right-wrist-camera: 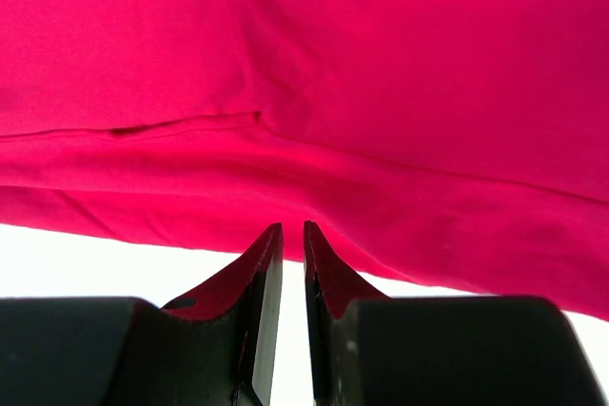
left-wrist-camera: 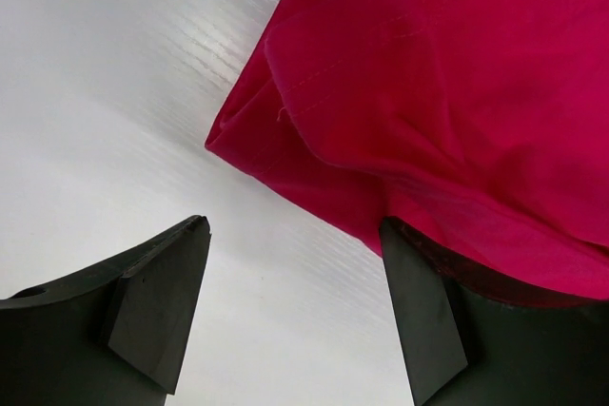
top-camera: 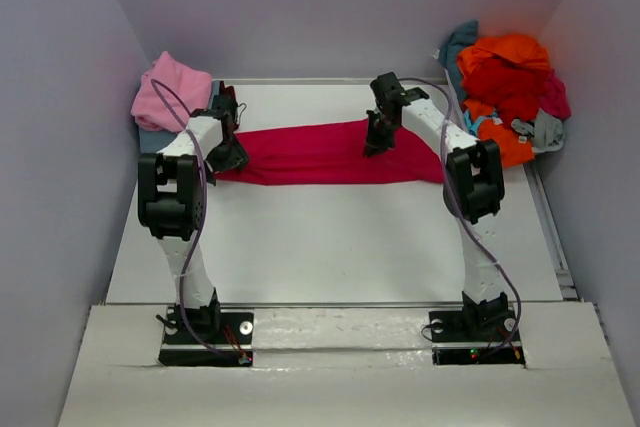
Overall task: Fold and stack the t-shirts
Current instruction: Rotate the tshirt 90 degrees
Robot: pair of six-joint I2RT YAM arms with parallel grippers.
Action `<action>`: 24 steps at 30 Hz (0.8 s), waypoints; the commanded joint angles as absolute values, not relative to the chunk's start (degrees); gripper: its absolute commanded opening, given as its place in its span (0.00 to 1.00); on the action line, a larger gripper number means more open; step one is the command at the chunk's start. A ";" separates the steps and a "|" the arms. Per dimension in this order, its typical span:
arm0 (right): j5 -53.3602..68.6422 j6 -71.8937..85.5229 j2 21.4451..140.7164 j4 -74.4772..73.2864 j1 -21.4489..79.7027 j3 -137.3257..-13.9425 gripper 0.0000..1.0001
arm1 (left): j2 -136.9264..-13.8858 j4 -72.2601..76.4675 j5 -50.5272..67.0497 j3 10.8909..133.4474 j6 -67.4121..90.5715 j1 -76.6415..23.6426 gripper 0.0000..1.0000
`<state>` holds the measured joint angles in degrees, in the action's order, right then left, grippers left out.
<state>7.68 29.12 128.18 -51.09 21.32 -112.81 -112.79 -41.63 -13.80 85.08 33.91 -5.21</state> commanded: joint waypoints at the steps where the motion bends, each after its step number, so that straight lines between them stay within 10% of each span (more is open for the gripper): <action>1: 10.46 27.25 129.55 -51.07 22.93 -117.15 0.21 | -113.29 -44.64 -15.47 83.94 35.16 -5.45 0.84; 24: 14.85 27.07 137.73 -49.92 26.46 -122.70 0.22 | -112.06 -49.83 -17.39 86.39 35.94 -5.45 0.84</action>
<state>13.96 28.08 139.44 -51.09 26.02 -123.68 -113.58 -46.81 -13.96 82.94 34.81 -5.21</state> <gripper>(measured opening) 0.217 0.840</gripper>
